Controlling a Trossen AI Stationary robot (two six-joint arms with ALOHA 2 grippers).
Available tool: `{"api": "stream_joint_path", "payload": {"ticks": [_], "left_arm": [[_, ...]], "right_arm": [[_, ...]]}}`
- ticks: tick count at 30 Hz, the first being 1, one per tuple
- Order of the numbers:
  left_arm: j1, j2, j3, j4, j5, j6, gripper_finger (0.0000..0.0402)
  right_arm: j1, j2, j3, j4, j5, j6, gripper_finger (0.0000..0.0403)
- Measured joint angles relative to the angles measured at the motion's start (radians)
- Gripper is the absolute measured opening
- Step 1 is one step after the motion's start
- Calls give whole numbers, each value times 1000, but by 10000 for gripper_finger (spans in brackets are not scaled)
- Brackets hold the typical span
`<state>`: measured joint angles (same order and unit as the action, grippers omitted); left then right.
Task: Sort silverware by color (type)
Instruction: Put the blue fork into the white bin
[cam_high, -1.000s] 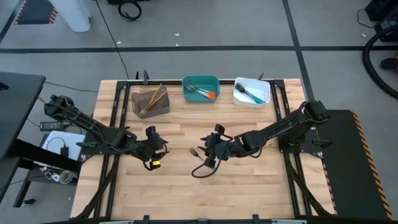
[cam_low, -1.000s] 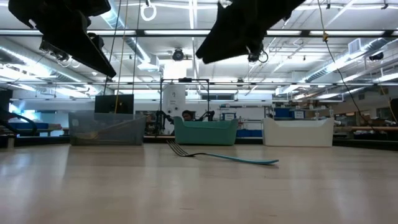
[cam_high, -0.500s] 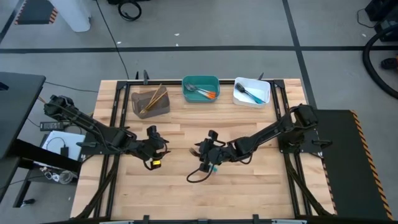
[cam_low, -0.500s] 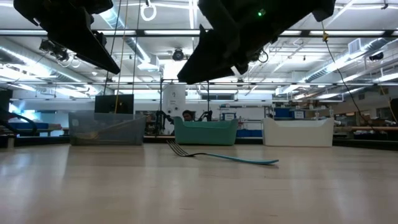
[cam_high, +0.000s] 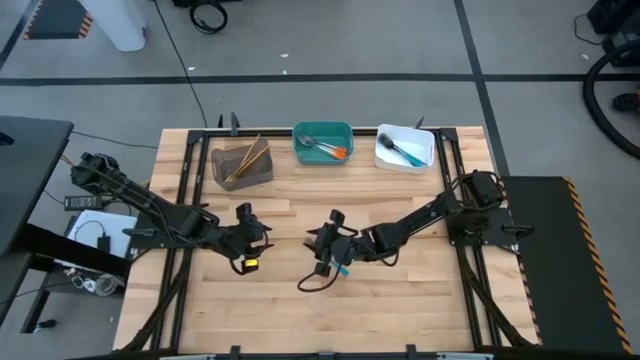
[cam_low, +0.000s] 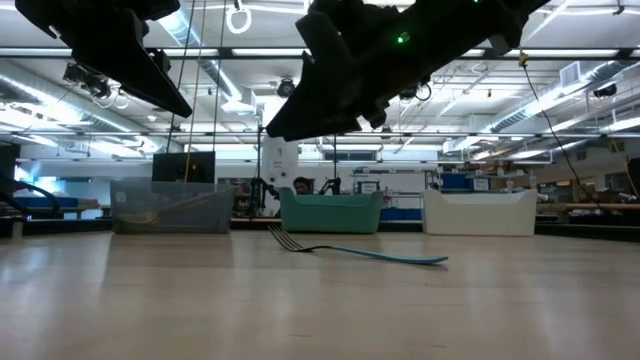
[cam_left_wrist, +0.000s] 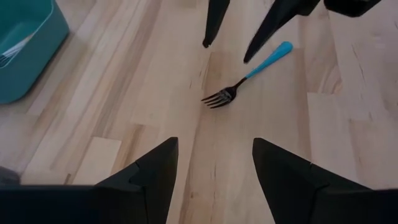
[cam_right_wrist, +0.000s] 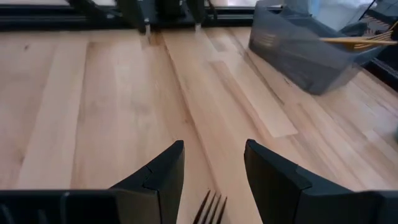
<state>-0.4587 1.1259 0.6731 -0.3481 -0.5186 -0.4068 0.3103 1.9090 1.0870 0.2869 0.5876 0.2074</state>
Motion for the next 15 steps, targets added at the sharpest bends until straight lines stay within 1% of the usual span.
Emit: {"api": "stream_joint_path", "payload": {"ticks": [3, 7, 9, 12, 15], "left_arm": [[0, 0, 0, -1, 0, 0, 217], [-1, 0, 0, -1, 0, 0, 217], [-1, 0, 0, -3, 0, 0, 217], [-1, 0, 0, -8, 0, 0, 217], [-2, 0, 0, -9, 0, 0, 217]], "right_arm": [[1, 7, -1, 8, 4, -9, 174], [13, 22, -1, 84, 41, -57, 174], [23, 35, -3, 157, 38, -85, 174], [37, 36, -48, 315, 25, -139, 174], [44, 36, -106, 442, 47, -166, 174]]}}
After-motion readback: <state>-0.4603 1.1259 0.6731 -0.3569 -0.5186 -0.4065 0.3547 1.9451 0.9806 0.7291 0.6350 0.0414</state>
